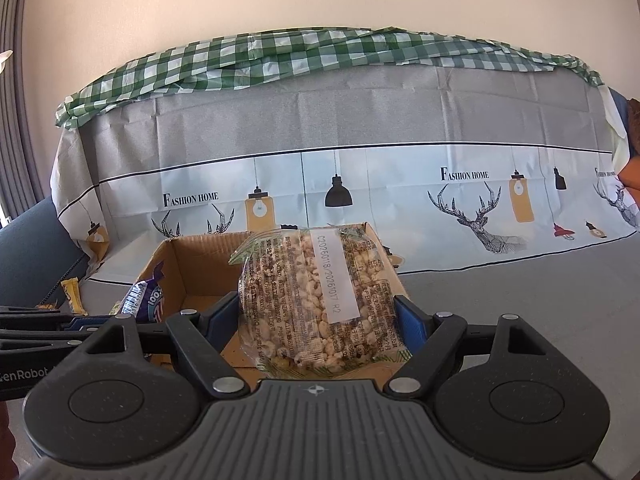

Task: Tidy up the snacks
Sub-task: 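Open the right tool to drop the peanut bag while the left tool releases the candy into the box, then lower the left tool onto the silver stick sachet and close it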

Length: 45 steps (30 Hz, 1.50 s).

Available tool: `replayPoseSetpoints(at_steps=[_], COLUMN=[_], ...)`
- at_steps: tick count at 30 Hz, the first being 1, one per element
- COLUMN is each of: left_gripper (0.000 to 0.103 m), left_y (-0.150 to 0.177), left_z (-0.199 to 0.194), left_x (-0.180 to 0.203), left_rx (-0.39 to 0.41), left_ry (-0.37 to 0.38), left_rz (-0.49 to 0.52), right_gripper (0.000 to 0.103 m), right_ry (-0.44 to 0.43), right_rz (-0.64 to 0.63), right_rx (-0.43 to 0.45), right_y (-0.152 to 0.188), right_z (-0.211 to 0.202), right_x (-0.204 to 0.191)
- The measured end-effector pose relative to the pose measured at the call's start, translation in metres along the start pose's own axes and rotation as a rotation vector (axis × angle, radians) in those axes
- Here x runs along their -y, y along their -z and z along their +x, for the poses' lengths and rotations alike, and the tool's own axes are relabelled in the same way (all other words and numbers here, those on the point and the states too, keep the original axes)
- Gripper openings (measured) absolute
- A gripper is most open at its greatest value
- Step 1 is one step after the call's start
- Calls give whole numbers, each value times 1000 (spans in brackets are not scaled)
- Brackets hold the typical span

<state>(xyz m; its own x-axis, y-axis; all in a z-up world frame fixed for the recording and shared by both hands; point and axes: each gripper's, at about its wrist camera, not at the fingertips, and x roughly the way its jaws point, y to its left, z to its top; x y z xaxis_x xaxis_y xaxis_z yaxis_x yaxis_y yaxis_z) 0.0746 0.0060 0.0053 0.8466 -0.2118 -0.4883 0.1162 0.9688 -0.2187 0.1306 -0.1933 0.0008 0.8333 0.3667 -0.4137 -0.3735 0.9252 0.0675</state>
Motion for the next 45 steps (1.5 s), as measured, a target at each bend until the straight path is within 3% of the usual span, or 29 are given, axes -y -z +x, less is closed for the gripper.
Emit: replayPoseSetpoints(at_steps=[8,10,12,20,28,35,38,43,45], left_gripper=[20,47,50,51,51,51,48,20,17], left_y=[0,0,0,-1,1,7,10,10,4], left_z=[1,2,1,-1,-15,-31,-40,-59,-70], left_x=[0,0,0,-2,-11,-21,-27,-46,-48], left_rx=[-8,-22,-10,16,94,68,38,-21,-42], left_ry=[11,7,-9,-32,-37,-20,-18,-15,-41], left_rz=[-9,-16,-8,-13,-46,-52,-49,-123,-81], right_gripper=[83,90,92,92,90,82,74,61,59], right_ry=[5,15,23,40,48,41,31,-1,-18], right_rz=[0,0,6,1,-21,-20,-12,-2,-6], right_rx=[-3,-7,-8,-9,6,24,33,50,58], right_y=[0,1,1,3,3,4,4,4,5], right_z=[0,2,2,2,1,-3,-5,-12,-15], right_x=[0,0,1,0,-7,-15,-19,-31,-38])
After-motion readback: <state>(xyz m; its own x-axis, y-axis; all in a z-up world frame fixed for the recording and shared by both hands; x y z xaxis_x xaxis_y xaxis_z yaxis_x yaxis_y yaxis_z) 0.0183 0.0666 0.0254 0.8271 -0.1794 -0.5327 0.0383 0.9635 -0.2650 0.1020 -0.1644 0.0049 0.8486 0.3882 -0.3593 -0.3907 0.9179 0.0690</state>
